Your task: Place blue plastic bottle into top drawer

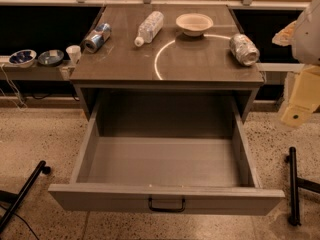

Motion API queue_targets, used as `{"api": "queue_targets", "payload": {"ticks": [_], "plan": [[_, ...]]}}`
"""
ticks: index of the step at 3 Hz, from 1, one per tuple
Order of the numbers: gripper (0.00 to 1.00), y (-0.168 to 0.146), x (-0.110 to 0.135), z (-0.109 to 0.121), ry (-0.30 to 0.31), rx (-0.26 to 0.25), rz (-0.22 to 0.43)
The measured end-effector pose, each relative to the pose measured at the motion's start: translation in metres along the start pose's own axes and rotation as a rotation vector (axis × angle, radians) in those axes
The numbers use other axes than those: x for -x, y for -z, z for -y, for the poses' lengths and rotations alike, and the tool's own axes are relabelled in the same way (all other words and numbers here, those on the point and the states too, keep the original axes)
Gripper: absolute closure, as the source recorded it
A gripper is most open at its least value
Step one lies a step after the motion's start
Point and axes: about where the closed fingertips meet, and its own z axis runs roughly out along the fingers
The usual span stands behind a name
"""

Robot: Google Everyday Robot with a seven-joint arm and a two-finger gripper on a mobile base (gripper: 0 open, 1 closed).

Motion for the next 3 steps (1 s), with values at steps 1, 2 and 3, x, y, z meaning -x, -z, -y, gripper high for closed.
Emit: {"api": "queue_targets", "payload": {"ticks": [1, 2, 3], "plan": [[0.0, 0.0, 0.0, 0.0, 0.0, 0.0, 0.0], [0.0, -0.022, 0.055, 0.038, 0.157, -0.063, -0.006], [0.0, -0.025, 0.094, 0.045, 0.343, -0.19, 0.011]]}}
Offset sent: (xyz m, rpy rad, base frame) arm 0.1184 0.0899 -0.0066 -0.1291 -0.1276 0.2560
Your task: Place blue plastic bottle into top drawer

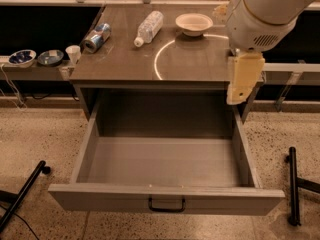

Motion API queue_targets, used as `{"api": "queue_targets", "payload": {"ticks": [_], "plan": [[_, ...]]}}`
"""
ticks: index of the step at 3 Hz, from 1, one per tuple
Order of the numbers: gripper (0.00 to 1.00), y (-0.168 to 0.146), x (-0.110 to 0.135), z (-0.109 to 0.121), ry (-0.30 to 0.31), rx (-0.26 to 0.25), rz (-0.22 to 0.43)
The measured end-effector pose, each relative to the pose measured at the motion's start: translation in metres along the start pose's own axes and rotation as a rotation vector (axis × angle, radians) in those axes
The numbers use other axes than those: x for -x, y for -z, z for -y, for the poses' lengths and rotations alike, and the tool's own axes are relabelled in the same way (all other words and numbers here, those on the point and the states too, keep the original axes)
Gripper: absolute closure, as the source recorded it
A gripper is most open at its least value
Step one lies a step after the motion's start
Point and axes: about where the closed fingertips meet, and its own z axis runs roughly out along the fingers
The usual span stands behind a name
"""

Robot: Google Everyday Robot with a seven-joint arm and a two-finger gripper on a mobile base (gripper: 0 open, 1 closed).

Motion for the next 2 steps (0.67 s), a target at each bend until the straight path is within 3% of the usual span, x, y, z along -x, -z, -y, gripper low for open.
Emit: {"api": "queue_targets", "payload": {"ticks": [1, 2], "plan": [[0.0, 0.0, 0.005, 0.015, 0.02, -0.051, -0.01], [0.0, -0.033, 0.017, 0.062, 0.154, -0.09, -0.058]]}}
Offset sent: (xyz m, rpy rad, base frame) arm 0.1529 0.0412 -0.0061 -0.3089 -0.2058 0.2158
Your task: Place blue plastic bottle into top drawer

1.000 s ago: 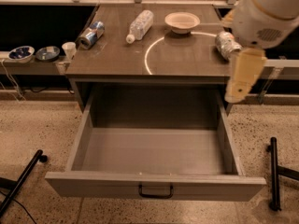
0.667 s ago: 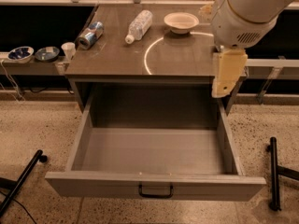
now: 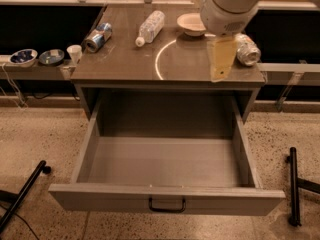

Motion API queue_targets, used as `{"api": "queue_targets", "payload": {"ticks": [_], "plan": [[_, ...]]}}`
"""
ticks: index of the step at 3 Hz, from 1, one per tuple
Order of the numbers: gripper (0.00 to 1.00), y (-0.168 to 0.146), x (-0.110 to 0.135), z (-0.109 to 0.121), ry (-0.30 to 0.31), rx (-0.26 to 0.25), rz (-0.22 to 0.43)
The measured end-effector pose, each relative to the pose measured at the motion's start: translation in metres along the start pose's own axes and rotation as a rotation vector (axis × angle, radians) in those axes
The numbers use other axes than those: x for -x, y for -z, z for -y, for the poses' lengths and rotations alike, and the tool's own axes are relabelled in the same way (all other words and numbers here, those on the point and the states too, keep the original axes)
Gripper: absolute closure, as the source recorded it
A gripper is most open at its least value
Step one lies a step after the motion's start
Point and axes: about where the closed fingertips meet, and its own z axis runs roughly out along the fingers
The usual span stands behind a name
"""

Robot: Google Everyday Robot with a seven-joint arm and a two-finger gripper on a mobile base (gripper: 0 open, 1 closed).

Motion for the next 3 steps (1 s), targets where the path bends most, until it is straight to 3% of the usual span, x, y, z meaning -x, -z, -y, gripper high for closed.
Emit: {"api": "queue_targets", "payload": {"ticks": [1, 2, 3], "plan": [[0.0, -0.046, -0.005, 0.053, 0.152, -0.032, -0.067], [0.0, -0.06, 0.001, 0.079, 0.226, -0.053, -0.055], [0.0, -0.059, 0.0, 0.078, 0.225, -0.053, -0.056]]}}
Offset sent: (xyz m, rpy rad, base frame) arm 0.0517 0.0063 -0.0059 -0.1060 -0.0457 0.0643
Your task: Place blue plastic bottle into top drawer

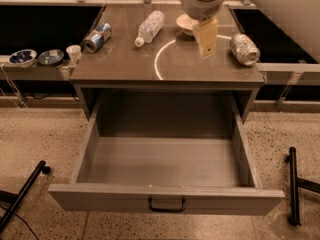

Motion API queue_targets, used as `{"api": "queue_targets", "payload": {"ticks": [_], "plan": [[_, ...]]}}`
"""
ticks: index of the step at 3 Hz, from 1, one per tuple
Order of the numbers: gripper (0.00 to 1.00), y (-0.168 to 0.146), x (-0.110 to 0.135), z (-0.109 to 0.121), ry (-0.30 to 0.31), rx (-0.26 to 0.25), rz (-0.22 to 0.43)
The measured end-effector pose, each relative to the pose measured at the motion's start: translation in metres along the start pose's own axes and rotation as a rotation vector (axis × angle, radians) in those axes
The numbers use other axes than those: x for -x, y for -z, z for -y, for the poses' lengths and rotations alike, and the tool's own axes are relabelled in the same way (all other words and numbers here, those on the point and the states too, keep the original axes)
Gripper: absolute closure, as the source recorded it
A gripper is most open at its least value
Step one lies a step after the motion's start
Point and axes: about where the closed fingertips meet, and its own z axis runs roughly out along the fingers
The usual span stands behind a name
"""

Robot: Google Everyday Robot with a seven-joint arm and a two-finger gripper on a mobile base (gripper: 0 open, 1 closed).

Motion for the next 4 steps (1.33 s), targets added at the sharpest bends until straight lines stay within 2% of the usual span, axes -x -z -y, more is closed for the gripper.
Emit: {"api": "queue_targets", "payload": {"ticks": [1, 2, 3, 4], "plan": [[0.0, -0.009, -0.011, 0.017, 0.054, -0.02, -0.009], [0.0, -0.051, -0.023, 0.052, 0.178, -0.018, -0.008], [0.0, -0.105, -0.016, 0.077, 0.305, 0.001, 0.042], [0.0, -0.14, 0.002, 0.109, 0.412, -0.029, 0.071]]}}
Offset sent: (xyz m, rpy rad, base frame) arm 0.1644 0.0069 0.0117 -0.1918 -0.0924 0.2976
